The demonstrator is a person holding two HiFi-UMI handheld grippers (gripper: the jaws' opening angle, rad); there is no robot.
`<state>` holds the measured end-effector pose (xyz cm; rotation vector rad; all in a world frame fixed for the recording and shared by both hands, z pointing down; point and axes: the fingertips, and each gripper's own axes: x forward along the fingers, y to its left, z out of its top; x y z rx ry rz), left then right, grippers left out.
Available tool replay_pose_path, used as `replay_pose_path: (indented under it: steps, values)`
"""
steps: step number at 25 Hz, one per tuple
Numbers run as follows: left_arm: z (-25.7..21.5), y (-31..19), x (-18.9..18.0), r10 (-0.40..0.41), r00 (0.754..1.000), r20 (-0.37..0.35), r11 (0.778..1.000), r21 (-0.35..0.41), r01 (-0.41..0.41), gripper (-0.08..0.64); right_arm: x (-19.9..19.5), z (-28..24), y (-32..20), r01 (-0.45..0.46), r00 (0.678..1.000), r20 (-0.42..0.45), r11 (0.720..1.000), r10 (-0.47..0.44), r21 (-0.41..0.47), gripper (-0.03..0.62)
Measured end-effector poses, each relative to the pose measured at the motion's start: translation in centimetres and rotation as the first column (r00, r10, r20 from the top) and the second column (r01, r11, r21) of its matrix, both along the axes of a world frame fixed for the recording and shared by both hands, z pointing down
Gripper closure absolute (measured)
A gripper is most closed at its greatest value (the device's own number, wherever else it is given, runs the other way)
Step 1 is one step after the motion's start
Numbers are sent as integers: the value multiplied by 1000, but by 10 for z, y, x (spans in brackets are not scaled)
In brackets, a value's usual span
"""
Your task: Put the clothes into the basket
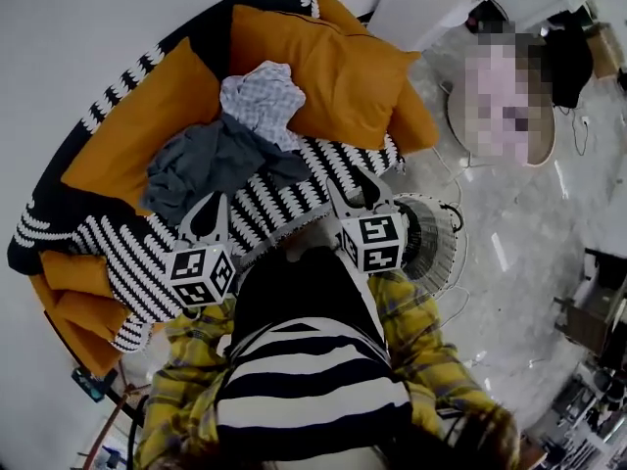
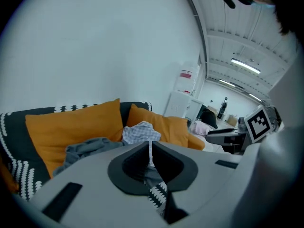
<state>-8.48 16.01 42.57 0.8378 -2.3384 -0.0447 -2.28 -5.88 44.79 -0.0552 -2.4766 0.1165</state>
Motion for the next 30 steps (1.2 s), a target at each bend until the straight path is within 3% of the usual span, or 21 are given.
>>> replay_pose_path:
  steps: [9,16,30]
  values:
    - [14,73,-15,-152,988,-25,988,-9,152,529,-57,13,75,168,985,-22,986,-168,-24,385]
    - [22,102,-27,-158,986,-44,987,-14,158,529,-87,22,97,175,984,-31,984,-175,-15,385]
    - [32,71,-70,-185,980,-69,983,-5,185,529,-147,53,73,208,973,-99,978,-209,-23,380]
